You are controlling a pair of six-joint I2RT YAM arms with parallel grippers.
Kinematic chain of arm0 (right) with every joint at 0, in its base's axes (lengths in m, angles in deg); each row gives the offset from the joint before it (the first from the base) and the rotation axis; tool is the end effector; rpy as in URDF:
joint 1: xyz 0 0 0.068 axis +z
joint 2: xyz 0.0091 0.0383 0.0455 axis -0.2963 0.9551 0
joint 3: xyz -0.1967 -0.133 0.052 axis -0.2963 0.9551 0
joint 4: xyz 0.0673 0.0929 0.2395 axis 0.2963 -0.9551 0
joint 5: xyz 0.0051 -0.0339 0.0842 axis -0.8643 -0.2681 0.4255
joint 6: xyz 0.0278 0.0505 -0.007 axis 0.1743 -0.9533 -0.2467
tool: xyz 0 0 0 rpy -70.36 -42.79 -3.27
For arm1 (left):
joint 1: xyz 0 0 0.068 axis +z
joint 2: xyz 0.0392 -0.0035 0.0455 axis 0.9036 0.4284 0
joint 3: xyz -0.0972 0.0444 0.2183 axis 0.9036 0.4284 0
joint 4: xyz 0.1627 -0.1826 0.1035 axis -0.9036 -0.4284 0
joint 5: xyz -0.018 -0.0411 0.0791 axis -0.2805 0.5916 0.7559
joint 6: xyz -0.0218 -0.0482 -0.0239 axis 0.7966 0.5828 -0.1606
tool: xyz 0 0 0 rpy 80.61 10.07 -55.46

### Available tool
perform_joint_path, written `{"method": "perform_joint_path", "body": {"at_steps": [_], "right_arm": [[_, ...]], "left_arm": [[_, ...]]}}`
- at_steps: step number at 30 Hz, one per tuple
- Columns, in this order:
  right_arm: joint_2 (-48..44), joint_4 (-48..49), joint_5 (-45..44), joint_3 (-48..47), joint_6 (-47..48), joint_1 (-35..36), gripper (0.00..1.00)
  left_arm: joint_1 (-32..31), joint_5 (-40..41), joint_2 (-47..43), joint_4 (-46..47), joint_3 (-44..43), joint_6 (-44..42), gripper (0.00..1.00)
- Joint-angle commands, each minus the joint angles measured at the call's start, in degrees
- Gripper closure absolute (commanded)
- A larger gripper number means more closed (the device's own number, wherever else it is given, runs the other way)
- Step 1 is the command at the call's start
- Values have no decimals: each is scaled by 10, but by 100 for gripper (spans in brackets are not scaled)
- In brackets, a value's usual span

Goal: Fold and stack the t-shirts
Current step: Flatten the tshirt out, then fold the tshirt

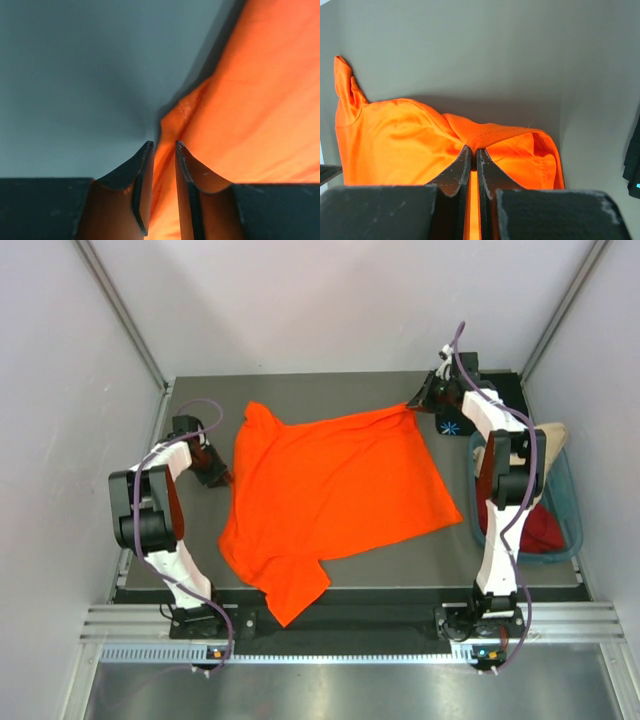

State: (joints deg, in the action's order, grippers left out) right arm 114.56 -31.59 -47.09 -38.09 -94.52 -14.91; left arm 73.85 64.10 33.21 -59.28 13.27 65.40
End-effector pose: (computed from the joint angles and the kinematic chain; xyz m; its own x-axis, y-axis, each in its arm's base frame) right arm 0.4958 0.0391 0.1893 -0.7748 0.3305 -0.5389 -0.0579 0.8118 0.5811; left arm 0.3533 0.0488 0.1381 -0.7747 -0.5547 -0.3036 -0.4512 0.8213 -0.3492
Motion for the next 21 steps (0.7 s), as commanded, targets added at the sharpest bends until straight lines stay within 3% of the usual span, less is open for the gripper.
{"method": "perform_joint_path", "body": {"at_steps": [1,5,17,18,21], "right_arm": [[-40,23,7,-1,16,-7,100],[-38,22,7,-3,15,-9,100],[-26,17,8,-21,10,-9,100],[-27,17,8,-22,12,-9,100],[-27,17,6,-24,13,-9,100]], "left_arm": [[1,1,24,7,-22,-1,71],[1,15,34,7,-28,-6,66],[2,-9,62,12,-51,-6,70],[3,-8,64,8,-54,-6,73],[4,0,65,-4,-59,-10,93]]}}
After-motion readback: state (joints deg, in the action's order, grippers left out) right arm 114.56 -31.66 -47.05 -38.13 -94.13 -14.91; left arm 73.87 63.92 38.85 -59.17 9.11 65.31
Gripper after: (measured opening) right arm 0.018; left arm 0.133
